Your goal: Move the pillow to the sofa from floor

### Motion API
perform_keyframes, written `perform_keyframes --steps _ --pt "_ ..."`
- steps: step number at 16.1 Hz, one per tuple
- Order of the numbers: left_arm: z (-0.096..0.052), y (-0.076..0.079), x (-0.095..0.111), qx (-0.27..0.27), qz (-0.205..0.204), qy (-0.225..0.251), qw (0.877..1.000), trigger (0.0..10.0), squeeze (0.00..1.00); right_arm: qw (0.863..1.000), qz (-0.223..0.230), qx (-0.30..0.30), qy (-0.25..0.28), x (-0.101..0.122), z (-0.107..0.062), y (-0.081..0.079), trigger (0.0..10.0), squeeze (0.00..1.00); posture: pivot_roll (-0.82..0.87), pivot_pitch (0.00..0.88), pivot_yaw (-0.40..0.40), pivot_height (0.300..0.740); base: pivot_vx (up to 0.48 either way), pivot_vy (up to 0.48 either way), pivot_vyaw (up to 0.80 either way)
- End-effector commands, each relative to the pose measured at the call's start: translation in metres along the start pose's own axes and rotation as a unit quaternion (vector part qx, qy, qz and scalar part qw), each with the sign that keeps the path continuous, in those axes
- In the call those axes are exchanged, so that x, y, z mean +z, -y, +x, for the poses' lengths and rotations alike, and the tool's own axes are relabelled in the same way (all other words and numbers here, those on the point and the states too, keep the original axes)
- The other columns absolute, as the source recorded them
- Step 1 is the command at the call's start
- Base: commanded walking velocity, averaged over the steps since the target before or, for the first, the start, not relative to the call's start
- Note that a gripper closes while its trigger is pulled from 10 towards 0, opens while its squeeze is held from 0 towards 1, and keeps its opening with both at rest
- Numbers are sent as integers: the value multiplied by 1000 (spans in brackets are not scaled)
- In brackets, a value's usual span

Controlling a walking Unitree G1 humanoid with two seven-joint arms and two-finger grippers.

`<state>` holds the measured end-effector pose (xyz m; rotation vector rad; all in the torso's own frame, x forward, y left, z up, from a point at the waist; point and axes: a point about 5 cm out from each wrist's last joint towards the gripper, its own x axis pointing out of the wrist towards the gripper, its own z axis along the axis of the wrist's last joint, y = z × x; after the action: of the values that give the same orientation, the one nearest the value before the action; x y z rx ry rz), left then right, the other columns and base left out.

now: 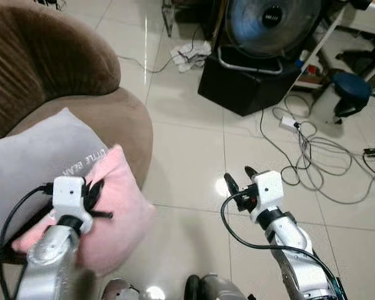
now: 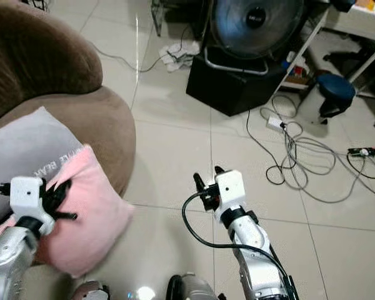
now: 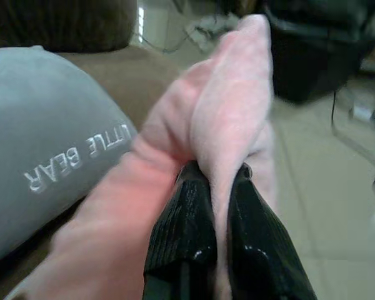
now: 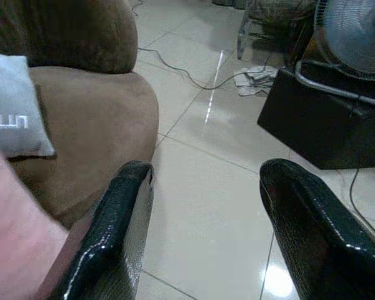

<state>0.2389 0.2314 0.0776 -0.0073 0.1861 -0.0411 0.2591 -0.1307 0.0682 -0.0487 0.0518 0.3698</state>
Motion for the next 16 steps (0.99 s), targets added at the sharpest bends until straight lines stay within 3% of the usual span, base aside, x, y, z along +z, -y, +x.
perform_keyframes --steps 1,4,5,8,11,14,16 --pt "-2 6 3 2 -13 14 1000 10000 0 1000 1 12 -8 -2 -5 1 10000 0 117 117 -144 740 0 0 0" --pt "-8 21 -7 -14 -8 -3 1000 10000 0 991 -23 126 -42 4 -6 2 10000 0 113 112 -151 740 0 0 0" --pt "-5 29 -5 -25 0 -4 1000 10000 0 982 -52 168 -62 7 -5 10 10000 0 113 107 -155 740 0 0 0" --pt "-2 32 -5 -24 1 -5 1000 10000 0 969 -84 222 -67 19 2 16 10000 0 115 104 -159 740 0 0 0" --pt "-4 39 -8 -26 1 -7 1000 10000 0 961 -79 256 -66 34 4 15 10000 0 115 103 -165 740 0 0 0" --pt "-6 35 -4 -17 6 16 1000 10000 0 968 -57 237 -60 45 8 24 10000 0 114 107 -169 740 0 0 0" --pt "-6 33 0 -19 8 22 1000 10000 0 970 -68 222 -67 42 8 26 10000 0 109 115 -170 740 0 0 0"
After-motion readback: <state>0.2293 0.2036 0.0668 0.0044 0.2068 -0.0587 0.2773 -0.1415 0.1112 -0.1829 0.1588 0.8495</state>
